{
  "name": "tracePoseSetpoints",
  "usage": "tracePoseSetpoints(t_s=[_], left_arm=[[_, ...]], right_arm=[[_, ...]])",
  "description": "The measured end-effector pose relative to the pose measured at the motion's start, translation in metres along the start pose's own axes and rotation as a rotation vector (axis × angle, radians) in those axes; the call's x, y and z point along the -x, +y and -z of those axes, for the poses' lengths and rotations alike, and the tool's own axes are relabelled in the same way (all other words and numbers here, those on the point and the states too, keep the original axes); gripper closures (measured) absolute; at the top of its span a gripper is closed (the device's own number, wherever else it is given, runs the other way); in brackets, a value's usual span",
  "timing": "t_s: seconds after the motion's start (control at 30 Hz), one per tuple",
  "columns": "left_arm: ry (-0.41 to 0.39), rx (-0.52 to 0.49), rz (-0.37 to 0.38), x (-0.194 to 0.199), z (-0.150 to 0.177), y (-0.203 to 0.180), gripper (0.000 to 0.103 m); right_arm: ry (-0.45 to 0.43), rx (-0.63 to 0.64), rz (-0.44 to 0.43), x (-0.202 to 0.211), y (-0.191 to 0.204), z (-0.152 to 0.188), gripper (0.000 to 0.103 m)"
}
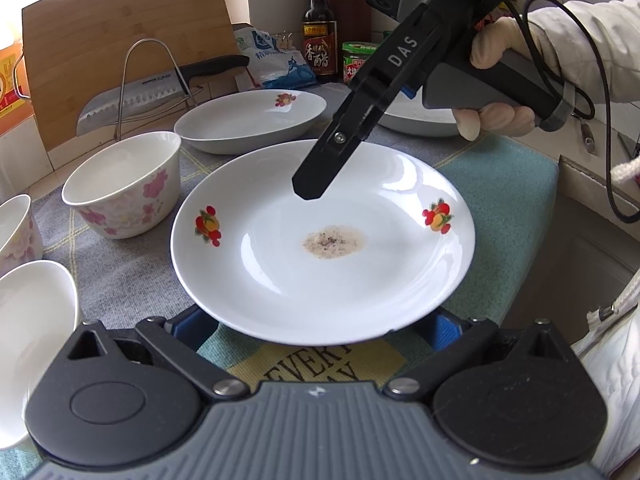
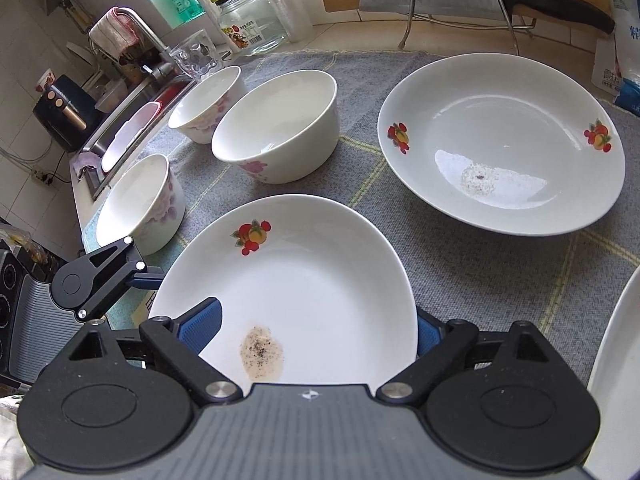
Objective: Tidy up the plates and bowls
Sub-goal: 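Lift the stained plate and carry it toward the placed plate, then lower the stained plate onto the other plate with the right tool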
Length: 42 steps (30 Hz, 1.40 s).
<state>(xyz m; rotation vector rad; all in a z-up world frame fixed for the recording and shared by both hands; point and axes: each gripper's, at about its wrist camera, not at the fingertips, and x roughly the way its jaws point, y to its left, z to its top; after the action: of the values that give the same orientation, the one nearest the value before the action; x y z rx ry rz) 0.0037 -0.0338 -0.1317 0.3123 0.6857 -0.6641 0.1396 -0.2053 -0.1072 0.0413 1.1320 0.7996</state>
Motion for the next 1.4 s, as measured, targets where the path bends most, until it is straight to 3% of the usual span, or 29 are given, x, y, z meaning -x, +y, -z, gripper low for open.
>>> tracePoseSetpoints(t_s=[0.5,0.83,1.4], left_arm=[[0.009,0.004,0.017,0.001,-0.011,-0.003,0.000],[-0.020,-0.037,0.053,0.002,-0.045,-0.011,0.000],[-0.057,-0.141,0.152,-0.065,-0.107,-0.050,0.001]], right_arm=[[-0.020,-0.015,0.019,0.013,0.002,0.001,0.005],[-0.078,-0.038,0.066,0.048,-0.010,0.006,0.004],[-0.177,-0.134,0.195,0.117,-0.072,0.036,0.004]])
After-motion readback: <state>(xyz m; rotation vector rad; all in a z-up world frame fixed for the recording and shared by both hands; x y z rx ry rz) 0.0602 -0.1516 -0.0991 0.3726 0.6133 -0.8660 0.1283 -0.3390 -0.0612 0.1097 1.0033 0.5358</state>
